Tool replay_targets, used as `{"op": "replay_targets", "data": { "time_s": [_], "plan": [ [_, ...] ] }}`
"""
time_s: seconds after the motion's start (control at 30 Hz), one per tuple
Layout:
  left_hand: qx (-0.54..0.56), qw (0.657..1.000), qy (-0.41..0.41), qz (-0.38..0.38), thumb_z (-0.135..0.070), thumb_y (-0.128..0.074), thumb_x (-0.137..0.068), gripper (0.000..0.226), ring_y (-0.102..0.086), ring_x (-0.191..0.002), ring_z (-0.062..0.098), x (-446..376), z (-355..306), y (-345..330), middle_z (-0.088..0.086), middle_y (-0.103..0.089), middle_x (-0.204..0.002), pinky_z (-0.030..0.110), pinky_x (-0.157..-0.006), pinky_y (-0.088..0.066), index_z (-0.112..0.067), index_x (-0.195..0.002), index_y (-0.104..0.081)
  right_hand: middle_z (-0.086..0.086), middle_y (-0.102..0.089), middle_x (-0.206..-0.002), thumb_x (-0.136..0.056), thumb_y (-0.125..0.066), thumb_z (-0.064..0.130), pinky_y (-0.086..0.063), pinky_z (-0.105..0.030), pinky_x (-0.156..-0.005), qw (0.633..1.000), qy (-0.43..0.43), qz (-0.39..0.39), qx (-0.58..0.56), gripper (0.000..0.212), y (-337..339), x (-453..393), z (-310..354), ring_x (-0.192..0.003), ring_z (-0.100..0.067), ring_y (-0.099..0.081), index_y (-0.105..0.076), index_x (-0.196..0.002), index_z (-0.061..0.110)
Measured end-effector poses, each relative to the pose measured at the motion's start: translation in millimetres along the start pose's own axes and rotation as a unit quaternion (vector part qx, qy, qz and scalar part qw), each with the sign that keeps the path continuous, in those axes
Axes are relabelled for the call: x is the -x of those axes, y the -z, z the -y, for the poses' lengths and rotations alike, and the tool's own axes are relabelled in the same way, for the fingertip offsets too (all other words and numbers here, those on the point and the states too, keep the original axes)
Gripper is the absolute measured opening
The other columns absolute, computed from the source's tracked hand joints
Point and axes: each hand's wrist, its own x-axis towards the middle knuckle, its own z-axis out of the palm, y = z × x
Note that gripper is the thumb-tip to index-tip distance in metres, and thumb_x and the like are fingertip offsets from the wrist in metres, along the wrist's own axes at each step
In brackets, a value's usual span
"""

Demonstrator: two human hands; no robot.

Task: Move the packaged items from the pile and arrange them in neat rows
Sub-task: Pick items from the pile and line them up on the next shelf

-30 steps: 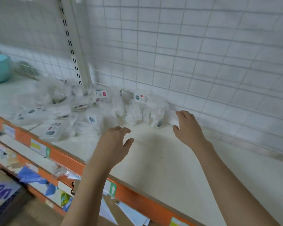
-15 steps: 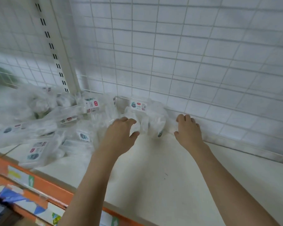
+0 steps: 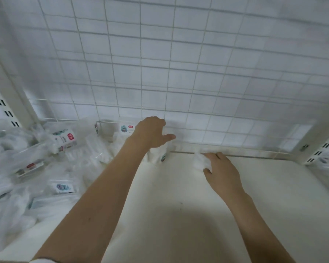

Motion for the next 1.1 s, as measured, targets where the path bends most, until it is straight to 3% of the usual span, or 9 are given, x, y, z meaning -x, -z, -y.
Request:
{"op": "replay_targets", "data": {
  "time_s": [0.13, 0.33, 0.4, 0.53, 0.73, 0.8, 0.9, 0.97, 1.1],
  "plan": [
    [-0.043, 0.996, 0.017, 0.075, -0.063, -0.062, -0.071, 0.09, -0.039, -0.125, 0.032, 5, 0, -13, 0.011, -0.034, -0.139, 0.044, -0.1, -0.037, -0.013, -0.139, -0.031, -0.003, -0.05, -0.119, -0.088, -0.051, 0.016, -0.044, -0.031, -0.085, 0.999, -0.03, -0.024, -0.001, 0.04, 1, 13, -1, -0.106, -0.022, -0.05, -0.046, -0.128, 0.018],
    [-0.027, 0.999, -0.005, 0.021, -0.021, -0.07, -0.077, 0.079, -0.046, -0.113, 0.034, 20, -3, -25, 0.016, -0.03, -0.137, 0.038, -0.091, -0.041, -0.012, -0.14, -0.024, -0.004, -0.053, -0.108, -0.087, -0.053, 0.013, -0.043, -0.03, -0.08, 0.999, -0.036, -0.024, -0.027, 0.034, -2, 26, 6, -0.098, -0.022, -0.052, -0.045, -0.12, 0.017],
    [0.006, 1.0, 0.003, 0.009, -0.019, -0.07, -0.076, 0.083, -0.044, -0.114, 0.034, 28, -7, -24, 0.017, -0.029, -0.137, 0.038, -0.093, -0.04, -0.013, -0.141, -0.021, -0.003, -0.054, -0.106, -0.088, -0.052, 0.013, -0.042, -0.028, -0.077, 0.998, -0.034, -0.02, -0.041, 0.032, 1, 30, 3, -0.097, -0.021, -0.052, -0.043, -0.119, 0.017],
    [0.079, 0.996, 0.024, -0.047, -0.026, -0.071, -0.075, 0.076, -0.043, -0.11, 0.03, 51, -33, -21, 0.012, -0.049, -0.119, 0.033, -0.089, -0.037, -0.012, -0.135, -0.028, 0.001, -0.054, -0.102, -0.089, -0.053, 0.012, -0.038, -0.027, -0.071, 0.991, -0.031, -0.053, -0.118, 0.028, 15, 44, -15, -0.091, -0.021, -0.052, -0.045, -0.115, 0.016],
    [0.146, 0.985, 0.031, -0.092, -0.034, -0.067, -0.078, 0.061, -0.05, -0.103, 0.025, 81, -111, -40, 0.003, -0.045, -0.121, 0.027, -0.082, -0.035, -0.021, -0.13, -0.038, 0.006, -0.052, -0.075, -0.085, -0.056, 0.011, -0.039, -0.02, -0.053, 0.984, -0.024, -0.082, -0.157, 0.024, 46, 70, -80, -0.064, -0.009, -0.05, -0.041, -0.1, 0.021],
    [0.168, 0.98, 0.029, -0.1, -0.033, -0.067, -0.079, 0.064, -0.051, -0.104, 0.024, 84, -147, -52, 0.003, -0.043, -0.123, 0.024, -0.085, -0.035, -0.023, -0.135, -0.037, 0.002, -0.057, -0.08, -0.082, -0.059, 0.013, -0.044, -0.026, -0.056, 0.984, -0.022, -0.099, -0.147, 0.027, 57, 78, -115, -0.067, -0.014, -0.053, -0.042, -0.101, 0.022],
    [0.183, 0.975, 0.033, -0.12, -0.033, -0.066, -0.081, 0.064, -0.049, -0.107, 0.022, 88, -211, -71, 0.003, -0.041, -0.124, 0.022, -0.087, -0.033, -0.025, -0.137, -0.037, 0.009, -0.056, -0.088, -0.076, -0.066, 0.008, -0.039, -0.01, -0.061, 0.982, 0.022, -0.13, -0.134, 0.036, 78, 91, -174, -0.073, -0.009, -0.05, -0.053, -0.107, 0.019],
    [0.196, 0.971, 0.042, -0.13, -0.033, -0.066, -0.081, 0.063, -0.047, -0.11, 0.022, 91, -256, -84, 0.003, -0.042, -0.125, 0.024, -0.09, -0.035, -0.025, -0.137, -0.039, 0.012, -0.05, -0.084, -0.072, -0.069, 0.005, -0.035, -0.004, -0.058, 0.98, 0.061, -0.131, -0.134, 0.032, 94, 101, -212, -0.07, -0.005, -0.045, -0.056, -0.098, 0.016],
    [0.203, 0.97, 0.054, -0.121, -0.034, -0.066, -0.08, 0.063, -0.046, -0.112, 0.021, 103, -334, -106, 0.003, -0.042, -0.125, 0.029, -0.094, -0.039, -0.025, -0.137, -0.04, 0.008, -0.047, -0.092, -0.073, -0.068, 0.011, -0.031, -0.008, -0.053, 0.981, 0.07, -0.115, -0.138, 0.032, 116, 125, -283, -0.07, -0.006, -0.042, -0.05, -0.1, 0.013]
  ]
}}
